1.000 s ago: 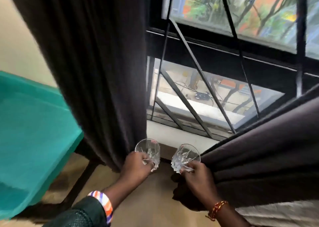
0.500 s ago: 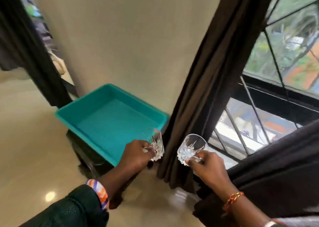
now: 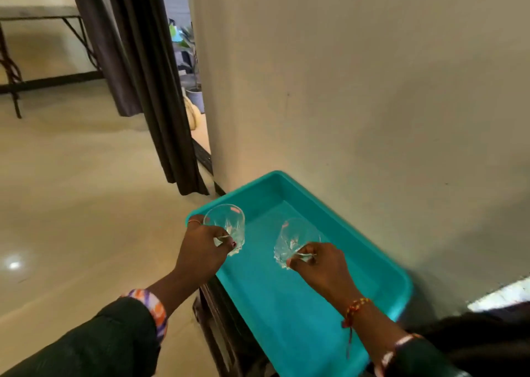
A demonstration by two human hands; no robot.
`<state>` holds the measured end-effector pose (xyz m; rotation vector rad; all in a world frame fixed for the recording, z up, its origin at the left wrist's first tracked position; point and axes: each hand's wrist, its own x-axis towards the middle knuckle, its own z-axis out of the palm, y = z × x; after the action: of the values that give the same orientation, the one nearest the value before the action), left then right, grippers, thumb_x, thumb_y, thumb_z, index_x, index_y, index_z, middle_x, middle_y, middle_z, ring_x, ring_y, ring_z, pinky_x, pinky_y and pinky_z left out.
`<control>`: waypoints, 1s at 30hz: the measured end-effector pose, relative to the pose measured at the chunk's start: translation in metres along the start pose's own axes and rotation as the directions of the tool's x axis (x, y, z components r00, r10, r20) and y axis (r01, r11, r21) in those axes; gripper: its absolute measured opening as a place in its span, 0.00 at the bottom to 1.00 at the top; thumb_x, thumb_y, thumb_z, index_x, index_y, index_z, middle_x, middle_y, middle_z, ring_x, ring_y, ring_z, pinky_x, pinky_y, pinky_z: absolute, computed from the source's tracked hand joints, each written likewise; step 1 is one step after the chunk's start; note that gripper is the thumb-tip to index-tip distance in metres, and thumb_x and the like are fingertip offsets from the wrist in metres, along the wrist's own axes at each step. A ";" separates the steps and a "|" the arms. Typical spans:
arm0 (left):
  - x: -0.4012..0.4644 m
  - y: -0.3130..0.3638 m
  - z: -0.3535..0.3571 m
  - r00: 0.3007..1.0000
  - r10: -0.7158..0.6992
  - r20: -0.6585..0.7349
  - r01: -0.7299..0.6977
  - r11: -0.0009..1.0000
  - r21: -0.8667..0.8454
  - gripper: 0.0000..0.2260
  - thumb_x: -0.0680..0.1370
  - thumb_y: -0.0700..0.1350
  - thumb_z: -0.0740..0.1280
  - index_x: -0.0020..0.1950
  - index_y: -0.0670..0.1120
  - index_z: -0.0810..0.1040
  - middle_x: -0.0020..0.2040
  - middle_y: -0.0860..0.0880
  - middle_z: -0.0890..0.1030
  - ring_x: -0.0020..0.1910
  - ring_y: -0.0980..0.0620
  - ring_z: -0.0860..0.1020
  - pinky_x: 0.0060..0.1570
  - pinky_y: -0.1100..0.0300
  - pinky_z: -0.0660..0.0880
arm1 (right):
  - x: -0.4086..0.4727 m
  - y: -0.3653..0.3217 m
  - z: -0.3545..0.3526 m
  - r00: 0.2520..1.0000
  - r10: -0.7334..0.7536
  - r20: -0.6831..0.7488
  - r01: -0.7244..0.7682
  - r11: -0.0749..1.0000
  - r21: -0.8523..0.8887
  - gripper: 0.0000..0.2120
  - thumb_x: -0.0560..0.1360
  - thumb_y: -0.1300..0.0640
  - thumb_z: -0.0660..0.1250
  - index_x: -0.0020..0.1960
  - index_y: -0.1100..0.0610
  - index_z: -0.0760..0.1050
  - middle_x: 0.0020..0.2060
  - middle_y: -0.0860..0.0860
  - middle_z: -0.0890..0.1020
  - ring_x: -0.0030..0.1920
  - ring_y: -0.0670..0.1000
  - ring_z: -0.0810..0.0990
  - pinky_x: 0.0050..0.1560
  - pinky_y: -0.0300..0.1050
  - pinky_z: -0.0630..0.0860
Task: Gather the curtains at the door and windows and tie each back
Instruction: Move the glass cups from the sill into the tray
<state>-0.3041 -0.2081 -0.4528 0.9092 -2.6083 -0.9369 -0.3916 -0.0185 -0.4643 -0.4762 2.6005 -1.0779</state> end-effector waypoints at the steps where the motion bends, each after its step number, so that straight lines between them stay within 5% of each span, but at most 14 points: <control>1: 0.021 -0.011 0.006 1.000 -0.006 0.001 0.006 1.000 0.006 0.08 0.70 0.42 0.72 0.47 0.41 0.83 0.63 0.40 0.70 0.64 0.44 0.66 0.60 0.63 0.64 | 0.024 -0.005 0.017 1.000 0.002 0.017 -0.002 1.000 0.011 0.09 0.66 0.54 0.75 0.41 0.59 0.82 0.35 0.53 0.81 0.38 0.47 0.75 0.31 0.27 0.64; 8: 0.108 -0.067 0.047 1.000 0.010 -0.016 -0.007 0.986 0.165 0.09 0.72 0.50 0.71 0.50 0.51 0.83 0.67 0.49 0.71 0.64 0.50 0.66 0.57 0.58 0.70 | 0.144 -0.008 0.111 0.995 -0.032 0.095 0.036 0.998 -0.045 0.12 0.75 0.59 0.67 0.56 0.64 0.78 0.57 0.59 0.80 0.60 0.56 0.75 0.55 0.38 0.65; 19: 0.132 -0.116 0.078 0.982 0.054 0.181 -0.135 0.870 0.475 0.12 0.75 0.57 0.63 0.56 0.60 0.78 0.75 0.60 0.56 0.66 0.50 0.56 0.58 0.55 0.52 | 0.201 0.011 0.173 0.967 -0.038 0.253 0.061 0.995 -0.082 0.12 0.77 0.61 0.63 0.59 0.59 0.78 0.61 0.58 0.74 0.62 0.56 0.73 0.58 0.35 0.65; 30: 0.126 -0.096 0.078 0.984 -0.011 0.179 -0.105 0.773 0.626 0.13 0.77 0.48 0.59 0.60 0.53 0.76 0.74 0.51 0.61 0.68 0.48 0.62 0.65 0.53 0.60 | 0.197 0.005 0.152 0.965 -0.107 0.241 0.113 0.994 -0.009 0.19 0.74 0.69 0.64 0.61 0.54 0.76 0.63 0.55 0.74 0.64 0.54 0.72 0.57 0.34 0.64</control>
<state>-0.3876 -0.3056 -0.5743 0.9144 -3.1462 -0.0800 -0.5128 -0.1903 -0.5981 -0.7174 2.3999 -0.9585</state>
